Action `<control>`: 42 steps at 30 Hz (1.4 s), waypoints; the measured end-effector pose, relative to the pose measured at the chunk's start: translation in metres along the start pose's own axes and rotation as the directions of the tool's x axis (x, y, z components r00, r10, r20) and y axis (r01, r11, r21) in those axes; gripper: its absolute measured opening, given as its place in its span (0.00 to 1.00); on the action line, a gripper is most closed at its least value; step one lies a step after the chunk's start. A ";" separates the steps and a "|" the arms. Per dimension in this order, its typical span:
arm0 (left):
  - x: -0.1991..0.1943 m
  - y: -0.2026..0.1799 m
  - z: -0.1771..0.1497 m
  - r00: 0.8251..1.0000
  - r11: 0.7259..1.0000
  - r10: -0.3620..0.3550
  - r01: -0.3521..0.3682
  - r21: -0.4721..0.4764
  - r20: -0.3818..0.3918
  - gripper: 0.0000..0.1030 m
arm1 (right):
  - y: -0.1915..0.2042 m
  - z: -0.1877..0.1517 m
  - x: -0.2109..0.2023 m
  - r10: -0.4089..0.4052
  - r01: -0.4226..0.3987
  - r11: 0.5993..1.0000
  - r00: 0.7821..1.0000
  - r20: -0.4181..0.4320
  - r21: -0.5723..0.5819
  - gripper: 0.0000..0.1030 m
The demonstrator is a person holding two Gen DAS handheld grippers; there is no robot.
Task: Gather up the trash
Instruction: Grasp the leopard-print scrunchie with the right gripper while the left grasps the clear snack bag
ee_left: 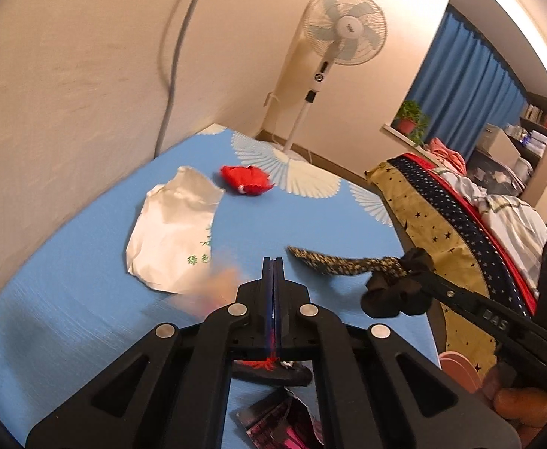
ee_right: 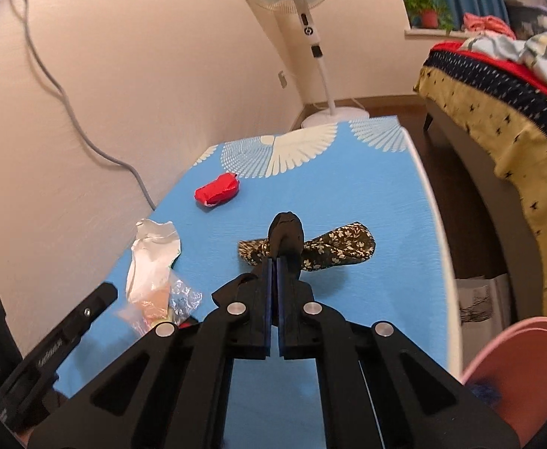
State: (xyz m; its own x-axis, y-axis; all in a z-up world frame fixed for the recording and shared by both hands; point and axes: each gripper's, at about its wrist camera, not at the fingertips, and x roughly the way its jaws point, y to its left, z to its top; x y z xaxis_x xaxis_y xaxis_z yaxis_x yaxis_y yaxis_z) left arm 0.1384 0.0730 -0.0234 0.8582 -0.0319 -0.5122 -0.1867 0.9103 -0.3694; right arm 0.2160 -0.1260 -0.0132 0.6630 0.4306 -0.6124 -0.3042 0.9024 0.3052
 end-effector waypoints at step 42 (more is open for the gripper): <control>0.031 0.019 -0.023 0.988 0.992 0.121 -0.122 -0.013 -0.099 0.11 | -0.033 -0.048 -0.101 -0.061 0.057 0.997 0.994 0.091 0.049 0.02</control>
State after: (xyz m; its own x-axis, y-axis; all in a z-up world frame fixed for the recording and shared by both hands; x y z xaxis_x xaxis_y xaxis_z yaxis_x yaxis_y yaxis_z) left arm 0.1500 0.0797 -0.0643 0.7782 0.0376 -0.6269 -0.2967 0.9018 -0.3143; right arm 0.1262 -0.1983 0.0038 0.7399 0.3712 -0.5611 -0.2322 0.9237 0.3049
